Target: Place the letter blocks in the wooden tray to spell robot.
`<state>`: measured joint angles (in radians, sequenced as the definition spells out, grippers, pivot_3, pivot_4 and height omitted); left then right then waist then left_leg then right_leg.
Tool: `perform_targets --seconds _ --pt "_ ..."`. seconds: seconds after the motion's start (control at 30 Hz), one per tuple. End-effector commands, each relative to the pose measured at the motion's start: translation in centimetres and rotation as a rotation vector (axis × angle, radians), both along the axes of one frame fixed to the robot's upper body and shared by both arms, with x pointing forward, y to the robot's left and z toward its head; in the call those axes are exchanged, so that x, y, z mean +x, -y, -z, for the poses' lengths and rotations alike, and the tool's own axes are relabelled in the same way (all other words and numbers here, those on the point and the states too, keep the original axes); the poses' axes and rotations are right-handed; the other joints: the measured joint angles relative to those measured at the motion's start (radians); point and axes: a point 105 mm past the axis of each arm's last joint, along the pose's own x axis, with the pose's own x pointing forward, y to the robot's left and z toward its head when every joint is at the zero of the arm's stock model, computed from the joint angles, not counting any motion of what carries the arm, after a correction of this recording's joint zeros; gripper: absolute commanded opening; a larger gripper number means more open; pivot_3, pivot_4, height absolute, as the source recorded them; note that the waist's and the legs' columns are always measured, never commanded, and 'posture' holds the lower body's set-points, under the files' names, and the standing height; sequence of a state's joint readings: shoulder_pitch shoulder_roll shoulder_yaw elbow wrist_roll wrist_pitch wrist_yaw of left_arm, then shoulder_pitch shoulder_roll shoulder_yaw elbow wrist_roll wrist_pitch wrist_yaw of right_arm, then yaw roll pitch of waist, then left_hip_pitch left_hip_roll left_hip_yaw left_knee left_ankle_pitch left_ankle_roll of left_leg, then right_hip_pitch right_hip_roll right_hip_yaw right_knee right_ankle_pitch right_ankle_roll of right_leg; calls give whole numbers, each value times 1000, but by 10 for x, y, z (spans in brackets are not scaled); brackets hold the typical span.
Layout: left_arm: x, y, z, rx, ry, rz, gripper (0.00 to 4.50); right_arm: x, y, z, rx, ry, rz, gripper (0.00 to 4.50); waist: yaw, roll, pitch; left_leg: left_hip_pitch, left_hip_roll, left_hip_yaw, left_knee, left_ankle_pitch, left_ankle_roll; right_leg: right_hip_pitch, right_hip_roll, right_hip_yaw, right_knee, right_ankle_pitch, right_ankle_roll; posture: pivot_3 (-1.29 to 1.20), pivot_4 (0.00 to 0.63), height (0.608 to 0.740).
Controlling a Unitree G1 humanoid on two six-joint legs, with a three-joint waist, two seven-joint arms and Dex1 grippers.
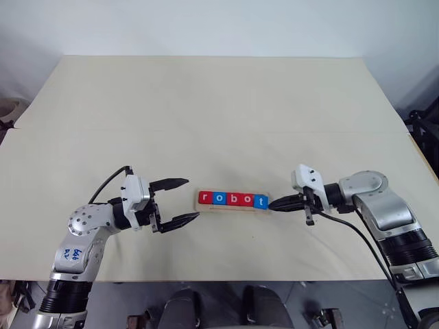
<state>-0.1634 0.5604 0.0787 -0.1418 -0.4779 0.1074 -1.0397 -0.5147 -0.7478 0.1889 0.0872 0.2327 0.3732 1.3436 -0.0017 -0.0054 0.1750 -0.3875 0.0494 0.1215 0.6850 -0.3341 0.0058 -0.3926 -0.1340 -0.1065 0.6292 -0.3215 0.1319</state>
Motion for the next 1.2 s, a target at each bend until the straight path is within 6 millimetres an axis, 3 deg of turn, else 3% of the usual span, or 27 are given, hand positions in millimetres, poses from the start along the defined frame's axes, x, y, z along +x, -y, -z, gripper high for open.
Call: perform_targets --seconds 0.03,0.3,0.63,0.8,1.2 --pt "-2 -1 -7 -10 34 -2 4500 3 -4 -8 12 44 2 9 0 0 0 0 0 0 0 0 0 0 0 0 0 0 0 0 150 740" --pt "-2 1 -7 -17 32 3 4500 9 -4 -9 -1 71 38 9 0 0 0 0 0 0 0 0 0 0 0 0 0 0 0 0 150 740" --pt "-1 2 -6 -18 32 4 4500 -6 -2 -21 37 24 -7 9 1 0 0 0 0 0 0 0 0 0 0 0 0 0 0 0 150 740" --pt "0 2 -6 -19 31 4 4500 -11 -12 -14 41 -7 -18 9 0 0 0 0 0 0 0 0 0 0 0 0 0 0 0 0 150 740" --pt "-1 0 -7 -15 32 1 4500 1 -19 -4 44 26 32 9 0 0 0 0 0 0 0 0 0 0 0 0 0 0 0 0 150 740"
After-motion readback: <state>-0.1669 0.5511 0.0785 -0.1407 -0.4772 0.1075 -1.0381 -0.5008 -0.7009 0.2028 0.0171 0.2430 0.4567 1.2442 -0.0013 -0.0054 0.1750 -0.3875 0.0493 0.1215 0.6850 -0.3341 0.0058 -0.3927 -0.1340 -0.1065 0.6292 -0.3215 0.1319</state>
